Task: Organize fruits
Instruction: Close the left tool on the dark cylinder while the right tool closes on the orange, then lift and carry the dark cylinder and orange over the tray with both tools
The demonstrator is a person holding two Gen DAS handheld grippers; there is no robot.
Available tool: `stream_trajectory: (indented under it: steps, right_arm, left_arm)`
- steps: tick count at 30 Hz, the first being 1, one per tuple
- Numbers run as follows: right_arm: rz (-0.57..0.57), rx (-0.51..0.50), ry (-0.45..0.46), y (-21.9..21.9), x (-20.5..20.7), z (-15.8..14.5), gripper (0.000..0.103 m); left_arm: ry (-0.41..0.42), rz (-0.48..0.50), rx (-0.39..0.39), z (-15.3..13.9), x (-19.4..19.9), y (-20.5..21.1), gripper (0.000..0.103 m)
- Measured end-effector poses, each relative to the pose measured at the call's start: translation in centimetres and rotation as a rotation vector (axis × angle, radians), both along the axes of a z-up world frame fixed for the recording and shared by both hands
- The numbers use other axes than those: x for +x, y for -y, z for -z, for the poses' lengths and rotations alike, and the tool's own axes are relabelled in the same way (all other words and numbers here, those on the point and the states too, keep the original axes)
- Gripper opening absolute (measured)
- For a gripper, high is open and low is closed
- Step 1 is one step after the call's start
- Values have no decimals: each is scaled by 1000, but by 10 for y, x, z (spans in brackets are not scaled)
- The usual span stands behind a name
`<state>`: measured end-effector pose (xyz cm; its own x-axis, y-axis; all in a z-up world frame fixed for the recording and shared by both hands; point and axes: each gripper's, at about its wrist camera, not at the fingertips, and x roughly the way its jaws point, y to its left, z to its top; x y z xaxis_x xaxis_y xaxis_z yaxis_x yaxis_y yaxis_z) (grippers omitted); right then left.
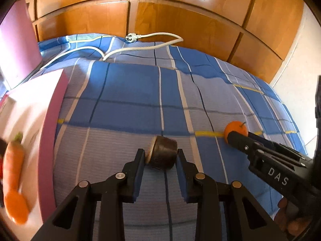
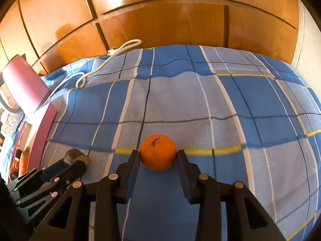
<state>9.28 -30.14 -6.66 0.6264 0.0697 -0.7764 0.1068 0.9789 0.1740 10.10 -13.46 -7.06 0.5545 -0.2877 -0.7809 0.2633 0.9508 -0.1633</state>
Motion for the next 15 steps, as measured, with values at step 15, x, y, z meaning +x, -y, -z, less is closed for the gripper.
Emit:
stream_trajectory:
  steps: [15]
  right_arm:
    - [12, -48, 69, -10, -15, 6, 39]
  left_arm:
    - [50, 3, 19, 7, -10, 2, 28]
